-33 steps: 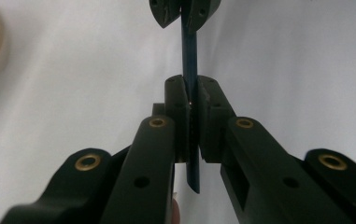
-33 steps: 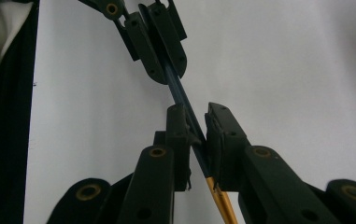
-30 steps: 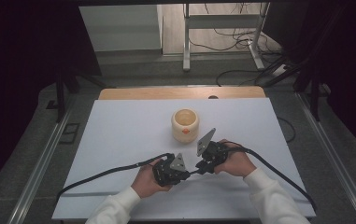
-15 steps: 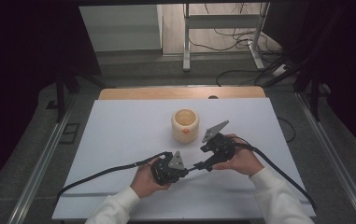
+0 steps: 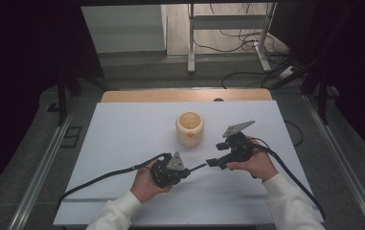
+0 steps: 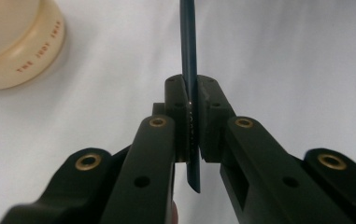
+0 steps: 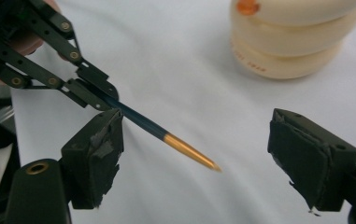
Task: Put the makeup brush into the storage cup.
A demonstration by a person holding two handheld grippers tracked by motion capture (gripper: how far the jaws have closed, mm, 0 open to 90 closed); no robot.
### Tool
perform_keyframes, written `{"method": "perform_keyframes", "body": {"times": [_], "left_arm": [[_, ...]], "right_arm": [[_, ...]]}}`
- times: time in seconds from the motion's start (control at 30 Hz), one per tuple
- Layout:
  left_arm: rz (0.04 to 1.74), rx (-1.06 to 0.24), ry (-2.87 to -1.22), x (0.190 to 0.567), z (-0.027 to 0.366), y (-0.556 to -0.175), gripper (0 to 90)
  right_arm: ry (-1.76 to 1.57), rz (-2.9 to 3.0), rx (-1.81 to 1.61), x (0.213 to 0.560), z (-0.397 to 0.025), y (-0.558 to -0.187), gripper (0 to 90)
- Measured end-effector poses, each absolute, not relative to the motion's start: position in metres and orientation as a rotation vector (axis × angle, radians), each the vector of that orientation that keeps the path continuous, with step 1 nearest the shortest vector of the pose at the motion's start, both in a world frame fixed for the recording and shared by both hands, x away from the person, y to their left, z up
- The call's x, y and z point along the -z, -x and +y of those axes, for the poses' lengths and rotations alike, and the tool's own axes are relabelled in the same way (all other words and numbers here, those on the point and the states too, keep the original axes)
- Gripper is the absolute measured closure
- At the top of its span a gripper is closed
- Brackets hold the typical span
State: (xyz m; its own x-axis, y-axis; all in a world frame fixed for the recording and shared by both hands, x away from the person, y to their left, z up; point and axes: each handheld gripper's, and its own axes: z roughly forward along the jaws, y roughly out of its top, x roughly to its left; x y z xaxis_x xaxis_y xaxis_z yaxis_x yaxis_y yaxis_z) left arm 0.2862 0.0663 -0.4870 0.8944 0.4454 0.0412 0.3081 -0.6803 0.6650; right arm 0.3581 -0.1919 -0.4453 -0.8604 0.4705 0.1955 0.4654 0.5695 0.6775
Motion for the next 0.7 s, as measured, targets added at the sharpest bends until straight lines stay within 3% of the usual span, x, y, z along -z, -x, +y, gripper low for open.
{"method": "perform_keyframes", "body": {"times": [0.7], "left_arm": [[0.647,-0.244,-2.211,0.480,0.085,-0.288,84.7]], "right_arm": [[-0.985,2.636,-1.342,0.468,-0.229,-0.348,19.9]]}}
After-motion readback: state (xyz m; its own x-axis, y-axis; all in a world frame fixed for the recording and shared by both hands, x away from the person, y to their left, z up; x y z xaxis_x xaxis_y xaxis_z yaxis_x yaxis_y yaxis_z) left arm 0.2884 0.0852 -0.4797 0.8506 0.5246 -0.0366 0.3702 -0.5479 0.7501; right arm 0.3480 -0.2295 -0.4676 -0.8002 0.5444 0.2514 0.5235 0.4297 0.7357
